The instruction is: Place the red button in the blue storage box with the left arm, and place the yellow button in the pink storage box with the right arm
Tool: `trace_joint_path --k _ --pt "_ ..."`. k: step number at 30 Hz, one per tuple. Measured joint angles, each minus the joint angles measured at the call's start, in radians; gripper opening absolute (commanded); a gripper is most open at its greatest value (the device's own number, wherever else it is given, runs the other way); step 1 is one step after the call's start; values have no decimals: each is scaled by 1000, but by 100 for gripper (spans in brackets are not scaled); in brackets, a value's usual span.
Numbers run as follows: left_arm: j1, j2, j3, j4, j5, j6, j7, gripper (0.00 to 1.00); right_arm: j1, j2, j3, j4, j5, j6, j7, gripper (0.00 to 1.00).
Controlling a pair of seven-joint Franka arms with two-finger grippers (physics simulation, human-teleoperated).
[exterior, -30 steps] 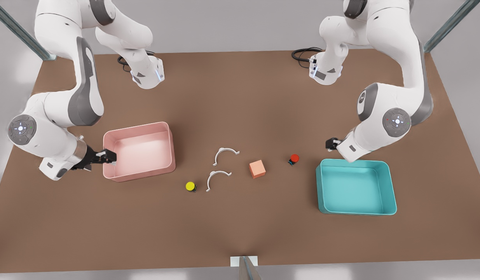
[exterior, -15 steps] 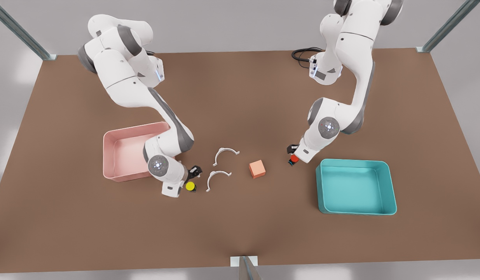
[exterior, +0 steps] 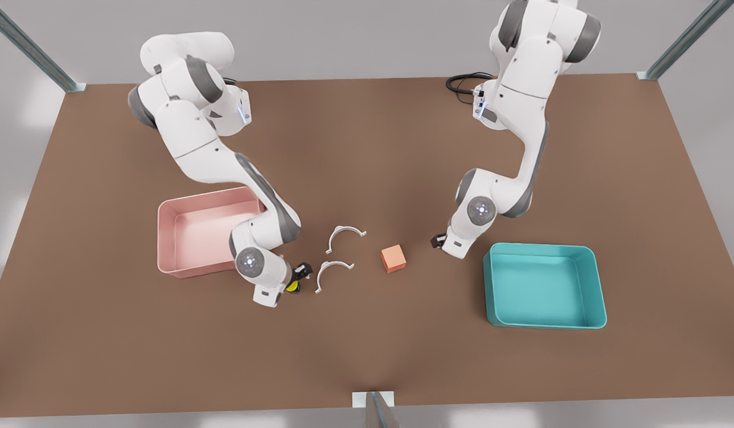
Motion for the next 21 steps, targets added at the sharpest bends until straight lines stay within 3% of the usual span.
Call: trace_joint_path --k 1,3,9,13,16,21 --pt "0 6 0 -3 0 11 -8 97 0 3 0 0 -1 6 2 84" --pt "0 12 0 -6 0 29 -23 73 0 5 0 0 -3 15 6 79" --pt "-1 14 0 -7 2 58 -60 53 0 6 0 1 -2 30 13 58" --pt "0 -1 0 -7 5 63 -82 51 2 -28 2 17 -1 29 15 58" --pt "9 -93 15 -6 6 22 -95 51 -16 -127 3 -4 0 3 16 58" --pt "12 -267 185 39 6 -152 -58 51 -127 -394 17 -289 0 -30 12 58"
